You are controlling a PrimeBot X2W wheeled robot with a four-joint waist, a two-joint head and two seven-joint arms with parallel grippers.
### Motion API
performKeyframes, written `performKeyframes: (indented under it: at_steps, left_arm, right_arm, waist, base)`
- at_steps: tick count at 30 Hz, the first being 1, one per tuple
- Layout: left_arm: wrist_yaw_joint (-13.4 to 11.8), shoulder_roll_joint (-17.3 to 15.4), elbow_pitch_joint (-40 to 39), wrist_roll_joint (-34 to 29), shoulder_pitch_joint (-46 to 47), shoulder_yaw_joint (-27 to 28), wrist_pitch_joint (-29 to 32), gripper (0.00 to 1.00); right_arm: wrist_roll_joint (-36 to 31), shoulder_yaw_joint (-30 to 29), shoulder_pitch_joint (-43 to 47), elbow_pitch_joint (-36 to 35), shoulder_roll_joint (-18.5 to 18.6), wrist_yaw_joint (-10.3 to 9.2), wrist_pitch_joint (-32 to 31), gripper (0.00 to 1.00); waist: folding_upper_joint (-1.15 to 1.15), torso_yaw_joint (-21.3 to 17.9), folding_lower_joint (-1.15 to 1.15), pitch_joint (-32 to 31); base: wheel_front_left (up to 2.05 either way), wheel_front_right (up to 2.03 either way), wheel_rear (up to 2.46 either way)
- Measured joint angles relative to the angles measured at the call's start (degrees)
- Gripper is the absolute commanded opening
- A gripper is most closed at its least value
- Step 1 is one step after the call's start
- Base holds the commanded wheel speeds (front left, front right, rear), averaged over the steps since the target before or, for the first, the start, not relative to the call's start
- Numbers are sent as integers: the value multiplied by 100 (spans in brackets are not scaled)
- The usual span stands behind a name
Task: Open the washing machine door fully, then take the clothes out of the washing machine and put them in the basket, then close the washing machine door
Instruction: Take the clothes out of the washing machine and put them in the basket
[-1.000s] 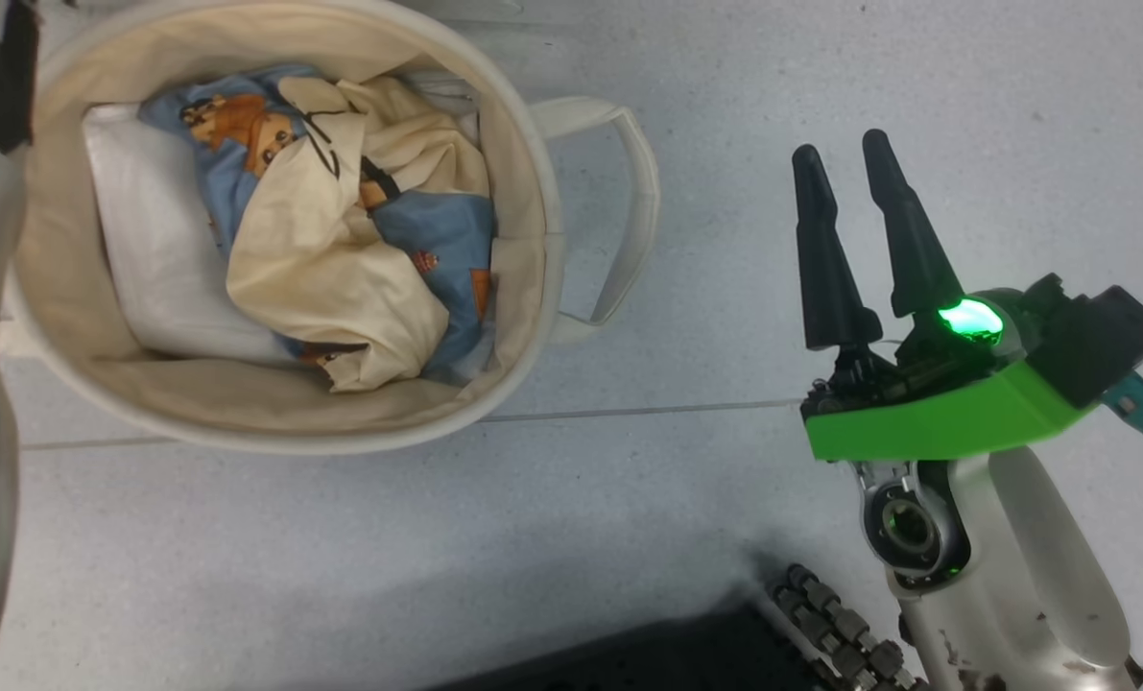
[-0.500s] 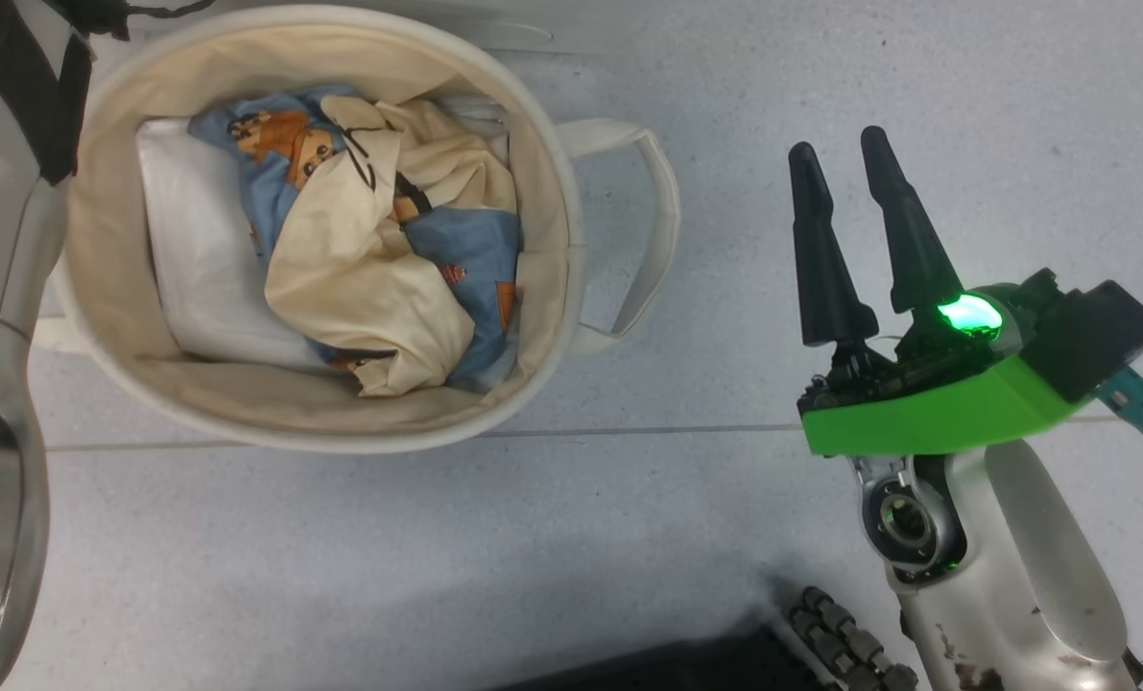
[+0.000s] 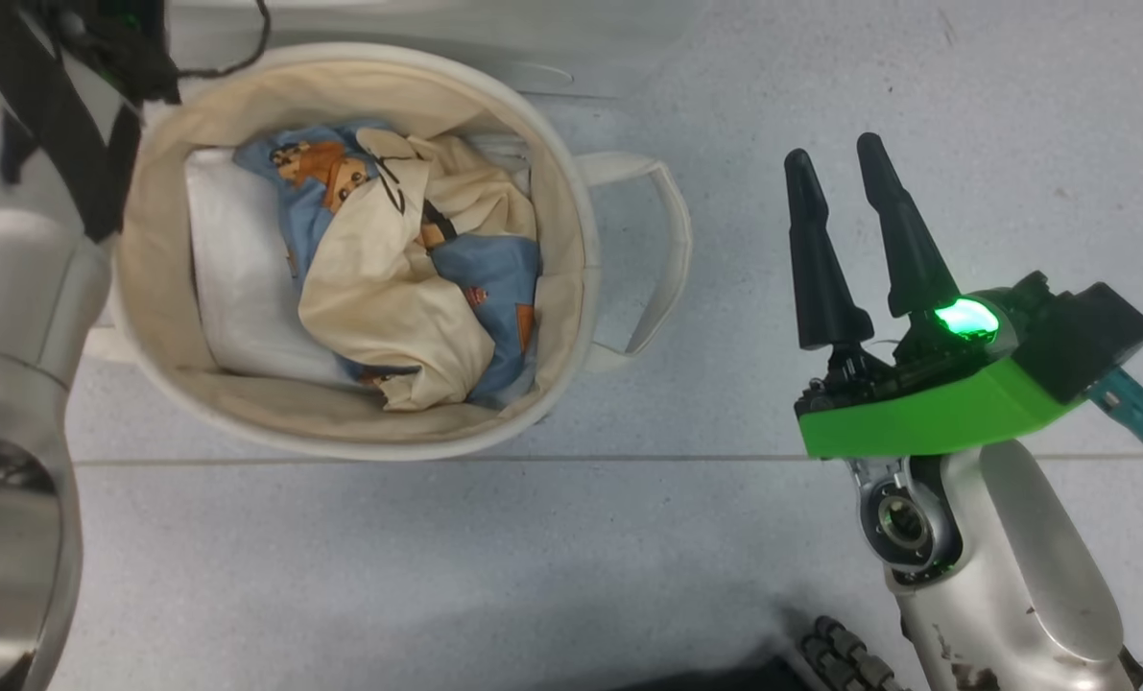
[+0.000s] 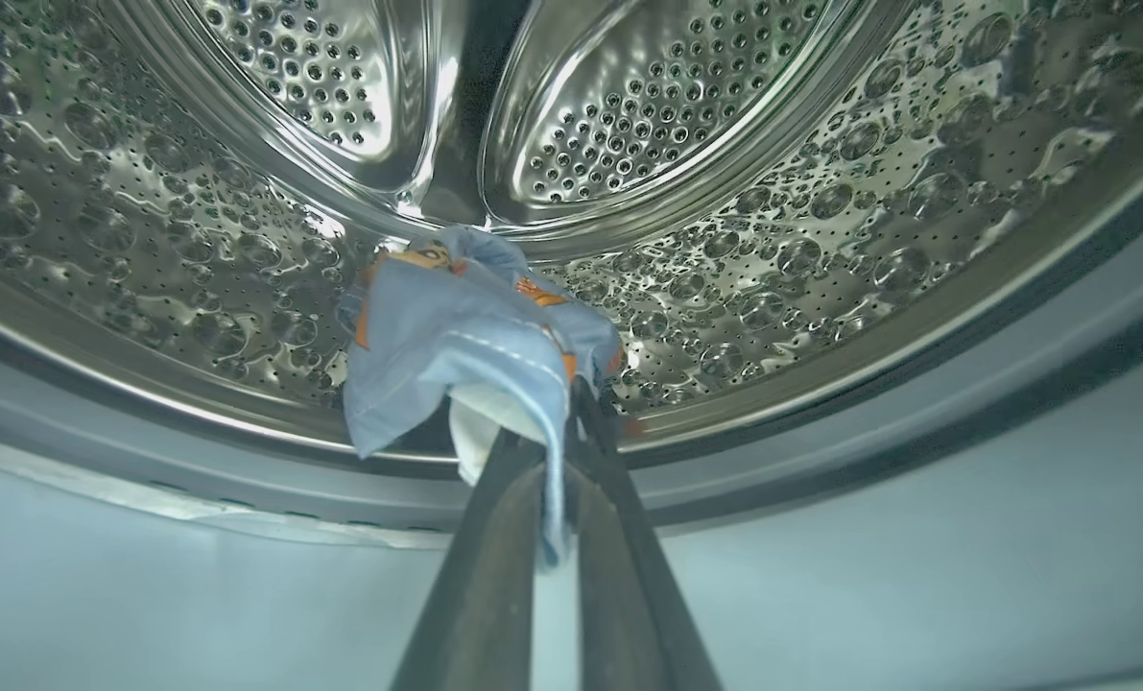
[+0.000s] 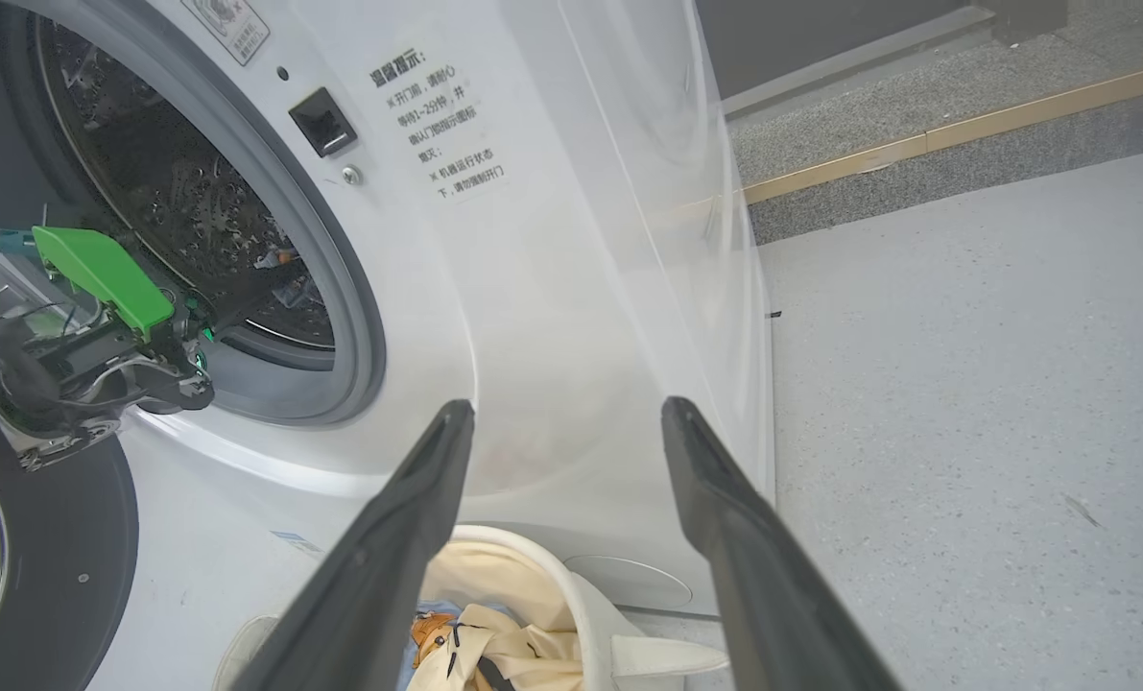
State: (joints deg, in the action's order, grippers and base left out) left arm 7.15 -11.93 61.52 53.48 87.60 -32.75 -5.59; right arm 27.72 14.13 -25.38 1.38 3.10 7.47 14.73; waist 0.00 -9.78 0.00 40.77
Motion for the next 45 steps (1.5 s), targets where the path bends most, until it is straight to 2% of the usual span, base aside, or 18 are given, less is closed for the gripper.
performKeyframes:
  at_steps: [6,14,16,20,25,28,36,42,45]
  left_arm:
    - [0,-47,-227,290,-304,-80,-424,0]
    - [0,-303,-939,377,-887,-92,-872,0]
    - [0,-438,-1347,118,-1165,249,-872,0]
    - [-31,-579,-2476,-942,-1833,1028,-914,0]
    - [-166,-327,-4033,-2136,-3177,1742,-914,0]
    - [-166,-140,-4925,-2670,-3932,2092,-915,0]
    - [-159,187,-6761,-3321,-5210,2519,-916,0]
    - [-168,156,-7498,-3630,-5607,2492,-921,0]
    - [-259,146,-7693,-3642,-5667,2492,-887,0]
  right_arm:
    - [-98,0,24,73,0,0,0,100]
    - [-149,7,202,178,1,0,0,100]
    - [-149,4,253,204,2,0,0,100]
    - [-149,10,360,296,4,0,0,100]
    - [-148,38,612,433,4,0,0,100]
    - [-101,91,754,511,5,0,0,100]
    - [26,162,1262,622,5,0,0,100]
    - [26,156,1404,675,4,0,-1,100]
    - [31,155,1411,677,4,0,-1,100]
  waist:
    - [0,69,0,-213]
    - [0,176,0,-635]
    - [0,202,0,-779]
    - [0,267,0,-1088]
    - [0,349,0,-1559]
    - [0,387,0,-1882]
    - [1,388,0,-2701]
    - [0,319,0,-2989]
    - [0,268,0,-3033]
  base:
    - [0,0,0]
    - [0,0,0]
    - [0,0,0]
    - [0,0,0]
    - [0,0,0]
    - [0,0,0]
    - [0,0,0]
    - [0,0,0]
    - [0,0,0]
